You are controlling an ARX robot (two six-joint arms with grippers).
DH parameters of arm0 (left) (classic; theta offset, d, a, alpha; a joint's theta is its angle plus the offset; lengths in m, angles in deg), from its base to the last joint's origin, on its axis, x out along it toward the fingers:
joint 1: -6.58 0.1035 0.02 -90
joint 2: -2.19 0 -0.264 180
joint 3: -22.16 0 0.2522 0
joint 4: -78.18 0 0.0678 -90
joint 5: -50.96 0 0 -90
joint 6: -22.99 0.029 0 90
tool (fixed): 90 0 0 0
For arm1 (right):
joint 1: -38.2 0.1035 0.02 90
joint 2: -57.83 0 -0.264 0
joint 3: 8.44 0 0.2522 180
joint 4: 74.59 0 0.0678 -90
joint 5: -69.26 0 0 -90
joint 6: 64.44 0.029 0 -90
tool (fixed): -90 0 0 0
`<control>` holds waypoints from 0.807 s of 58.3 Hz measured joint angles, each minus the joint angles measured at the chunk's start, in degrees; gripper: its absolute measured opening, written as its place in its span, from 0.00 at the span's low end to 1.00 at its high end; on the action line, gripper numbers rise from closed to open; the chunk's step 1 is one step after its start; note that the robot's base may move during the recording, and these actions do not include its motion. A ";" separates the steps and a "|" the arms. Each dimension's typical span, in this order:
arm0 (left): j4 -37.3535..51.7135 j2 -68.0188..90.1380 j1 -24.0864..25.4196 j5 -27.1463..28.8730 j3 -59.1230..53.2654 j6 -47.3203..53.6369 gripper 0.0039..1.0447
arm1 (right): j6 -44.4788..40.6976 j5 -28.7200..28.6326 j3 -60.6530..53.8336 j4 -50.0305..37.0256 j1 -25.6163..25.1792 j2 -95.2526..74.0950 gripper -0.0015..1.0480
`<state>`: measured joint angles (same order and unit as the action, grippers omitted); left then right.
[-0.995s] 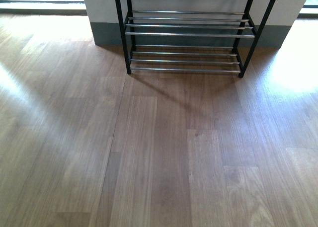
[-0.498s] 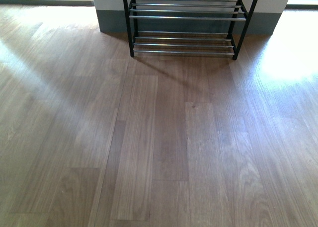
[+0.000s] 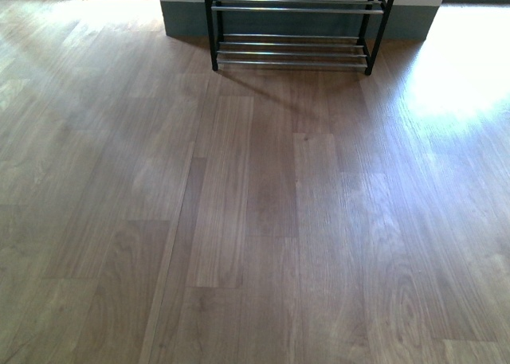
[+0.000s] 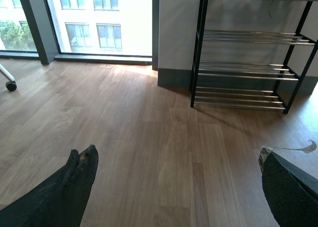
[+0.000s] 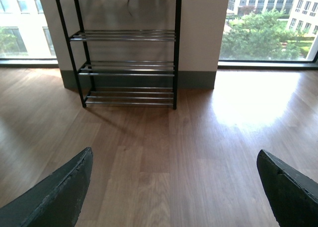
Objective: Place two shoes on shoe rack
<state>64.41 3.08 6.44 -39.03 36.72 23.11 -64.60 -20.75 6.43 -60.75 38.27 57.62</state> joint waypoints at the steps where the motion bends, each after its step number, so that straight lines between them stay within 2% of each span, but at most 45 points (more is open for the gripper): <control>1: 0.00 0.00 0.00 0.00 0.00 0.00 0.91 | 0.00 0.00 0.00 0.00 0.00 0.00 0.91; 47: 0.00 0.00 0.00 0.11 0.00 0.00 0.91 | 0.00 -0.02 0.00 0.00 0.00 0.07 0.91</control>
<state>64.41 3.08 6.44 -38.92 36.72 23.11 -64.60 -20.77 6.43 -60.75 38.27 57.69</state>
